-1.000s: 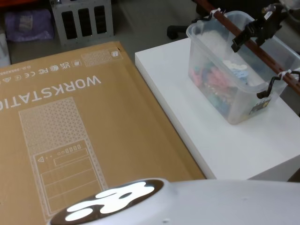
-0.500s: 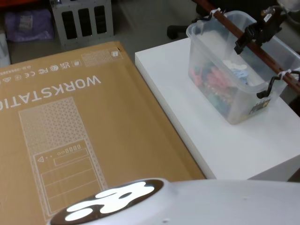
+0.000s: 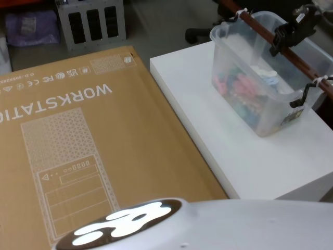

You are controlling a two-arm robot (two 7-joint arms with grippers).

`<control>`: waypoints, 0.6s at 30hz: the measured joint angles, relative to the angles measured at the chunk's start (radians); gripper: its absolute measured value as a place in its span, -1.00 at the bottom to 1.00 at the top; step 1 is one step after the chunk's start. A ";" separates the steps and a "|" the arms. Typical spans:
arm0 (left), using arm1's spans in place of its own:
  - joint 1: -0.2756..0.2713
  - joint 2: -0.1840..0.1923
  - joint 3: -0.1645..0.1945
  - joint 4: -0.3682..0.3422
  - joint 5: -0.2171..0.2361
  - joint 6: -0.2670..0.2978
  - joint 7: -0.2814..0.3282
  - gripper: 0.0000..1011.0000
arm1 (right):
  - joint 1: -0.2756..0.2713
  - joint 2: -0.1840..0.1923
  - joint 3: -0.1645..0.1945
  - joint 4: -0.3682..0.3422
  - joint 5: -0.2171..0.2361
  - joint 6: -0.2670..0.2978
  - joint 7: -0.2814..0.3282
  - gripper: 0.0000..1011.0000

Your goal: Use one hand to grasp the basket and place it at the designated location.

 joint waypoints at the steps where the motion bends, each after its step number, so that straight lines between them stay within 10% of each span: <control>1: 0.000 0.000 0.000 0.000 0.000 0.000 0.000 -1.00 | -0.001 0.000 0.000 0.000 0.000 0.001 -0.001 -0.53; 18: 0.000 0.000 0.000 0.000 0.000 0.000 0.000 -1.00 | -0.015 0.023 0.024 -0.017 0.014 0.018 -0.023 -0.53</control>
